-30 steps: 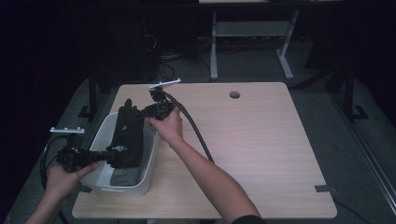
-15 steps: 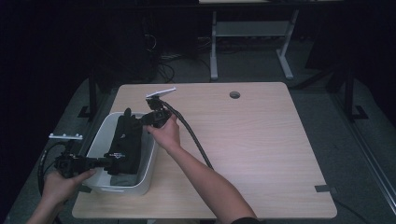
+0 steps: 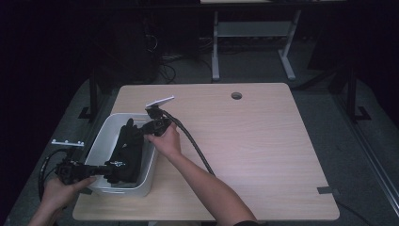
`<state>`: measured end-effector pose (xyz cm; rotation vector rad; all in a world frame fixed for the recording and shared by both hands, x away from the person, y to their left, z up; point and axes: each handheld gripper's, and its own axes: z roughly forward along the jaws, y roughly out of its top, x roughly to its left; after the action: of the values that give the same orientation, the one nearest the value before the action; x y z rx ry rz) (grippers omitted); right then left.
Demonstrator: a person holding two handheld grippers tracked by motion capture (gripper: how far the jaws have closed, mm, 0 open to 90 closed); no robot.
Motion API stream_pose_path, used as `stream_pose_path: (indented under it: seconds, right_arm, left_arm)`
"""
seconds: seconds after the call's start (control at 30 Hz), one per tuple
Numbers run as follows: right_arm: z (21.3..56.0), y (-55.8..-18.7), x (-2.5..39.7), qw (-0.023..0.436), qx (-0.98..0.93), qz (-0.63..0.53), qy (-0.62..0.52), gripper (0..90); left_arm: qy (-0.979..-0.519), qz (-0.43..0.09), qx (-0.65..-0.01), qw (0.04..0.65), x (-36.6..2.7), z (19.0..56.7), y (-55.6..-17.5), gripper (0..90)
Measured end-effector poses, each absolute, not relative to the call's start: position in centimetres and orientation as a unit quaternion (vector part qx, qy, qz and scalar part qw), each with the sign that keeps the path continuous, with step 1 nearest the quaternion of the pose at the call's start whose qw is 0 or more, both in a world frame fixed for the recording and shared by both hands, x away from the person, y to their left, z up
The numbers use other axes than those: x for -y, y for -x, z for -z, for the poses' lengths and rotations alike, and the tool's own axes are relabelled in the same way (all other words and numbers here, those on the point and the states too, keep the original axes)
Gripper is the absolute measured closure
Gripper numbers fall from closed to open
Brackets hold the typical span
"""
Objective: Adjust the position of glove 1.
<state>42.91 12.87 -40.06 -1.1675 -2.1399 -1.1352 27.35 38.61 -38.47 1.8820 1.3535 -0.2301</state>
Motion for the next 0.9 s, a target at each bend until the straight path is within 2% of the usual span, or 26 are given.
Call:
stream_pose_path:
  seconds: [0.07, 0.23, 0.4, 0.9]
  right_arm:
    - [40.1, -42.9, -12.9, 0.221, 0.779, 0.408, 0.422, 70.9]
    - [40.0, -43.2, -12.6, 0.210, 0.778, 0.408, 0.429, 63.9]
    - [39.6, -43.4, -12.1, 0.199, 0.777, 0.411, 0.432, 59.2]
    - [37.9, -44.1, -9.8, 0.193, 0.762, 0.437, 0.437, 55.5]
  left_arm:
    - [-0.743, 0.093, -0.534, 0.393, -38.7, 38.4, -27.4, 79.4]
    - [-0.735, 0.085, -0.537, 0.404, -38.7, 38.0, -27.5, 66.2]
    - [-0.735, 0.076, -0.542, 0.400, -38.8, 37.6, -27.7, 58.9]
    - [-0.731, 0.054, -0.544, 0.408, -39.3, 36.2, -28.3, 56.1]
